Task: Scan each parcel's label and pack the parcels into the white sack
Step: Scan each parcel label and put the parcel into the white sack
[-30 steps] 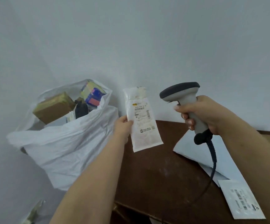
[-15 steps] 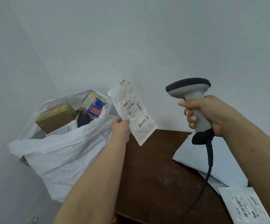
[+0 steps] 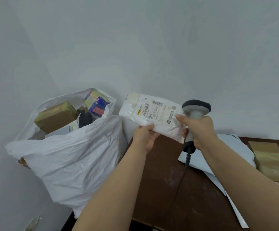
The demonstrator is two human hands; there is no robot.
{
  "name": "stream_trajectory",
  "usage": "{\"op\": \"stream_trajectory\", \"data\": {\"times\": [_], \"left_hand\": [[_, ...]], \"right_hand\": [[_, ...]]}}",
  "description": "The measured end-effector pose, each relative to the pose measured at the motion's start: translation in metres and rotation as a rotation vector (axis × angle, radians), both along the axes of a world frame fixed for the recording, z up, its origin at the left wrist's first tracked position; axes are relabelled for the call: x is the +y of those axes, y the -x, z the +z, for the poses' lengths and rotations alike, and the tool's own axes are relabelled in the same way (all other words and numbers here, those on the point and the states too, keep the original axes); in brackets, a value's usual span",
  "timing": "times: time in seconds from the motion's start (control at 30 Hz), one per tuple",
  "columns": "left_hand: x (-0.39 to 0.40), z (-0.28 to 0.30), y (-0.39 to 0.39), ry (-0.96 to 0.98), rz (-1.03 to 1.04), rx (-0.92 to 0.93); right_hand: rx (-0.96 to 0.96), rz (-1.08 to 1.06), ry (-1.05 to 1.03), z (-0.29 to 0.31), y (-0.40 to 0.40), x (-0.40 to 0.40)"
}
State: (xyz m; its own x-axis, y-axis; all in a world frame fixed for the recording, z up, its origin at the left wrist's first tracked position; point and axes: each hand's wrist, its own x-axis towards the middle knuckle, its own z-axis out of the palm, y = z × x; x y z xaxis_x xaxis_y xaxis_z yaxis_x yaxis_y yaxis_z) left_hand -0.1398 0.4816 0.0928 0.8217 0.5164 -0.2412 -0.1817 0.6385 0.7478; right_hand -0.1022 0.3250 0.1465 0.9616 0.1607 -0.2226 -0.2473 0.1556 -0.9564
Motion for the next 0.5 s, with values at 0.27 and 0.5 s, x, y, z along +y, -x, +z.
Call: {"op": "stream_trajectory", "data": {"times": [0.27,0.5], "left_hand": [[0.025,-0.002,0.021,-0.111,-0.054,0.018],[0.085,0.019,0.041,-0.204,0.019,0.125]], "right_hand": [[-0.106,-0.051,0.160,-0.010,-0.019,-0.012],[-0.288,0.047,0.337,0.001,-0.027,-0.027]]}}
